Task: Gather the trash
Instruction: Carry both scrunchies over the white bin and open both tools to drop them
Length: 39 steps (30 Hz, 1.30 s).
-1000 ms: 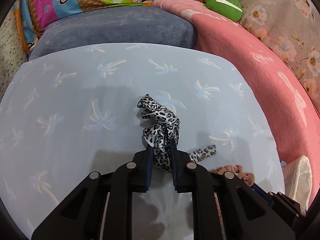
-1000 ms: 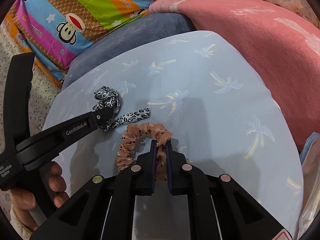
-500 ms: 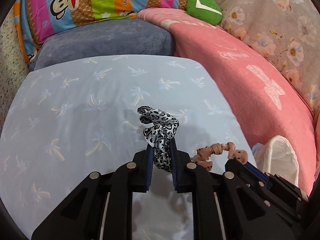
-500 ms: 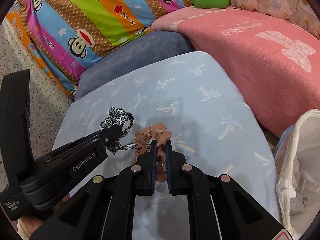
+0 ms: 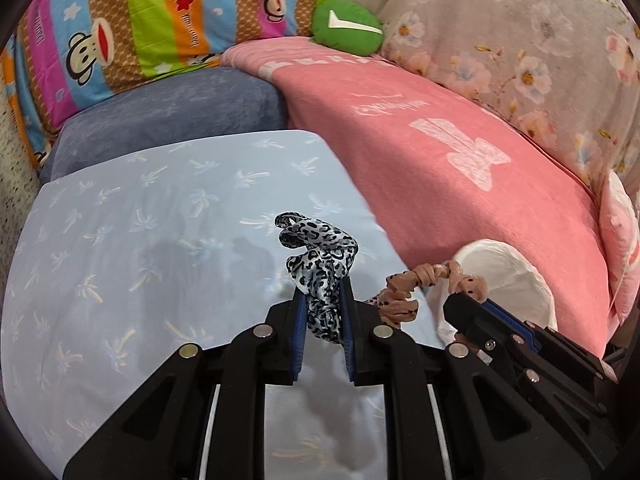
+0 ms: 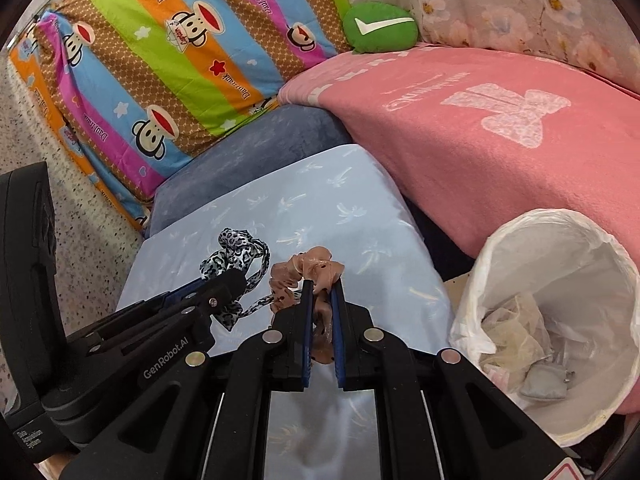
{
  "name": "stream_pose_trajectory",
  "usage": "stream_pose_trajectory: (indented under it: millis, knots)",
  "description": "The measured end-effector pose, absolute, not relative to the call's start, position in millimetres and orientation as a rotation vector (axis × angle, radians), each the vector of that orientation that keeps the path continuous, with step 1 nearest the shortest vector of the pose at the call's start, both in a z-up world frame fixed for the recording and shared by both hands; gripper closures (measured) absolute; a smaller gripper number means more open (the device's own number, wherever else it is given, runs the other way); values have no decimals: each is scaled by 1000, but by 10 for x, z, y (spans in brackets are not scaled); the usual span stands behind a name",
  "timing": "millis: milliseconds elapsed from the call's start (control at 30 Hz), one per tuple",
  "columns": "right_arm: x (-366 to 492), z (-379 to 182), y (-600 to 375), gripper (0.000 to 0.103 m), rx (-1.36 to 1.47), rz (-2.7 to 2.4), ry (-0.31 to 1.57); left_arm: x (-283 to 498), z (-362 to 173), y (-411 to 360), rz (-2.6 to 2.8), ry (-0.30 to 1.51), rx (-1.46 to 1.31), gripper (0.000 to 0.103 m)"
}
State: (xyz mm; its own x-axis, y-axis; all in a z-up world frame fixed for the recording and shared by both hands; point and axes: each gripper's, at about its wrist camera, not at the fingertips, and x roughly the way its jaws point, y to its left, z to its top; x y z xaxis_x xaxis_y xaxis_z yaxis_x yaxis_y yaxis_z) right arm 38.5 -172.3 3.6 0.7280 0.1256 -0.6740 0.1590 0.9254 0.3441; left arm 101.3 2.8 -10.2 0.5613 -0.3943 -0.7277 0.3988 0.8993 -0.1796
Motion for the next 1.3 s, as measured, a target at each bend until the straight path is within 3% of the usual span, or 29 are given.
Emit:
stream_pose_trajectory:
  millis: [1300]
  knots:
    - [-647, 196, -3117, 94, 515, -263, 644, 310, 61, -1334, -722, 836, 172, 85]
